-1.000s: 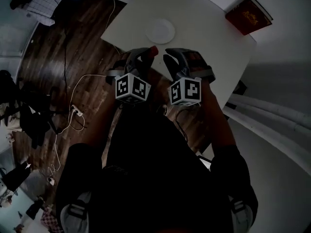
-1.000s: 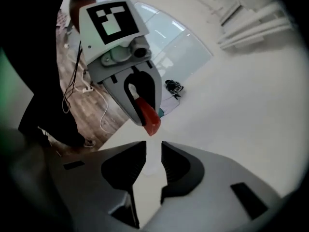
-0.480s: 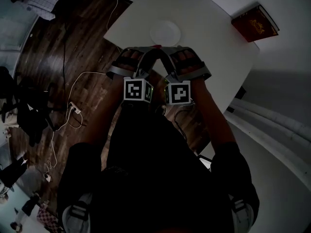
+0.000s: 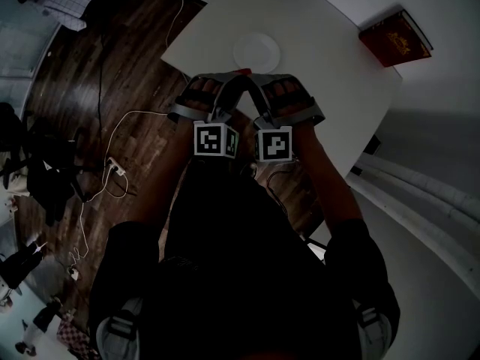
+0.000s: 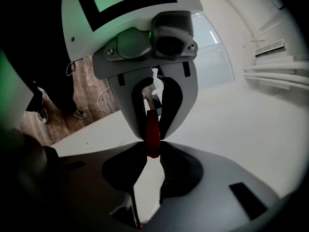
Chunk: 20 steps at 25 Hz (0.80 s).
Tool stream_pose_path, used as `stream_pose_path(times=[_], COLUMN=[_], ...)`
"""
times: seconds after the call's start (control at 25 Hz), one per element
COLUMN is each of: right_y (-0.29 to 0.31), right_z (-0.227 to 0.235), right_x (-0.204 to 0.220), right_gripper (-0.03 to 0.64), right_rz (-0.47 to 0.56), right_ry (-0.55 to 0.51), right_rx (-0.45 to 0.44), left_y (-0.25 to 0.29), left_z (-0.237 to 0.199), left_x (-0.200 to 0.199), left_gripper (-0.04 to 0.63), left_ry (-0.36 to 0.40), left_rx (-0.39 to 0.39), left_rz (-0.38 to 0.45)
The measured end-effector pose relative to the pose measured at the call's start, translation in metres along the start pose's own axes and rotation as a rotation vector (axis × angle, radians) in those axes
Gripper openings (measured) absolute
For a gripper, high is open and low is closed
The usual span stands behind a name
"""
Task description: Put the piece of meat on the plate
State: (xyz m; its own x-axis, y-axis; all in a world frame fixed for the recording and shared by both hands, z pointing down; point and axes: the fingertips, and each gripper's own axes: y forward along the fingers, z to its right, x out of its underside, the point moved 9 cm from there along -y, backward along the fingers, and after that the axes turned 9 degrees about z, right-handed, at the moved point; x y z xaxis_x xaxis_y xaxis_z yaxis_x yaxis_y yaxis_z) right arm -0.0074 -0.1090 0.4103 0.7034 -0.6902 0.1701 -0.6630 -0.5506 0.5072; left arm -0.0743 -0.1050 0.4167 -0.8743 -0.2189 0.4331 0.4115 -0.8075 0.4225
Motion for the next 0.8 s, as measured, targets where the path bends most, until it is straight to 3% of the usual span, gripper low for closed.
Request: stream_pose_path(times=[0.32,0.36,0.4,0.52,0.68,0.8], right_y=[-0.001,-0.001,-0.002,-0.006,-0.006,-0.003], right_z=[-0.002,-0.001,-0.001,-0.003,-0.008,-0.009], right_x=[0.02,0.025,0.029,0.041,0.053,0.054], right_gripper=[0.098,0.098,0.098,0.098,0.098,0.098], right_rz=[-0.075,-0.091,-0.108,-0.139,-0.165,-0.191], right_ry=[0.019,0.027,0.037,0.106,0.207,0.255], right_rx=[0.01,0.018,0.026,0.033,0.014,0.009], left_y=[-0.002,-0.004,-0.007,-0.014,-0.022,-0.03], left_z=[0.004,0.003,0.003,0.004,0.009,0.015], left_x=[0.008,0.011,0.015,0.029,0.052,0.066], left_gripper=[0.09,0.07,0.009,0.003,0.002,0.003], left_ry=[-0.039,-0.069,-0.111,-0.331,-0.802,-1.054], left_rx=[-0.053,-0.066,-0.08,-0.088,-0.117,-0.178], left_rz=[-0.015,-0.024,-0.035,-0.061,-0.06,-0.039])
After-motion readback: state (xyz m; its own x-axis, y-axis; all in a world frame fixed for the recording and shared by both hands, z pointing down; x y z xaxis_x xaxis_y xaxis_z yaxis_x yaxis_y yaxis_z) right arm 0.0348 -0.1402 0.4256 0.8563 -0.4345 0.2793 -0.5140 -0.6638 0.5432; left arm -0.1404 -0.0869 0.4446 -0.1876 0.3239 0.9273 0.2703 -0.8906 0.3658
